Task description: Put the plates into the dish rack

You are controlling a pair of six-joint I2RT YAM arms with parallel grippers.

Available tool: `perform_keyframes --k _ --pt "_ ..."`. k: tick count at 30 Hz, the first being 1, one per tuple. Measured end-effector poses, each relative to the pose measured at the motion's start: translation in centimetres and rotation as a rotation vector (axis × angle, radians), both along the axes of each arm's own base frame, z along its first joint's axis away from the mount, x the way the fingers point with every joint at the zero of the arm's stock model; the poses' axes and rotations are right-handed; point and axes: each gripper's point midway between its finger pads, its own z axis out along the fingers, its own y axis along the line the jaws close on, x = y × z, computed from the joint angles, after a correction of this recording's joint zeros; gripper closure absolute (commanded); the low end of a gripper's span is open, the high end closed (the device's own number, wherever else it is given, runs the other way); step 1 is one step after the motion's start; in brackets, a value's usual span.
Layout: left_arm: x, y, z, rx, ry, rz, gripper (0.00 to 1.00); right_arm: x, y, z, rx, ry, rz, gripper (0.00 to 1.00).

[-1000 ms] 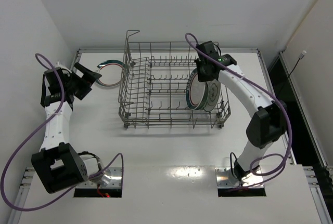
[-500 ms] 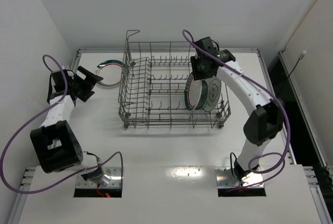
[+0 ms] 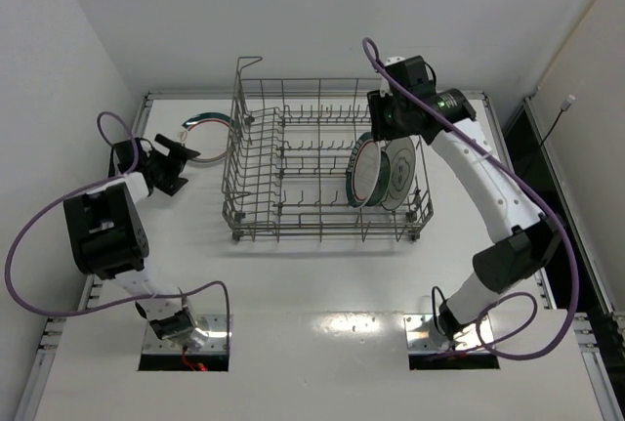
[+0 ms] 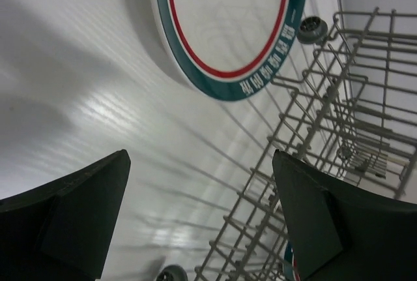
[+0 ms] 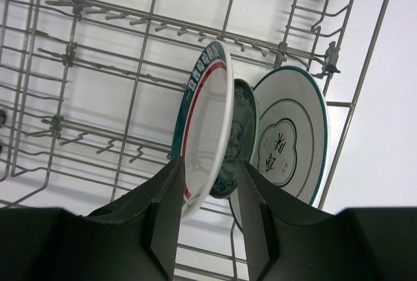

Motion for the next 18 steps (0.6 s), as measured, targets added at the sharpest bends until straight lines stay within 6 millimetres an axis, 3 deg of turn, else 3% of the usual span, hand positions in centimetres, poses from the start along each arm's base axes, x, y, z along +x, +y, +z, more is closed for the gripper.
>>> perform_keyframes --k 4,8,9,10,11,12,16,18 --pt "2.4 -0.1 -1.6 0.011 0.013 0.022 0.14 -0.5 0.1 1.1 0.023 -0.023 0.012 0.65" --pt "5.8 -0.4 -2.8 0.036 0.005 0.041 0.22 -0.9 0.0 0.7 0.026 -0.017 0.016 0.63" --pt "6.5 -0.5 -3.1 0.042 0.002 0.046 0.29 -1.3 -0.1 0.3 0.023 -0.008 0.017 0.63" --pt "7.0 -0.5 -3.5 0.043 0.004 0.057 0.47 -1.6 -0.2 0.1 0.022 -0.002 0.017 0.63" --pt "7.4 -0.4 -4.0 0.046 0.011 0.066 0.53 -2.0 -0.4 -0.1 0.019 0.004 0.018 0.63" --pt "7.6 -0.4 -4.4 0.045 0.016 0.073 0.67 -2.3 -0.5 -0.1 0.020 0.006 0.019 0.63" --pt "7.8 0.0 -5.1 0.054 0.029 0.092 0.92 -2.8 -0.7 0.6 0.030 -0.015 0.020 0.63" --pt "8.0 0.2 -4.8 0.066 0.020 0.094 0.98 -3.1 -0.8 1.1 0.035 -0.026 0.020 0.63"
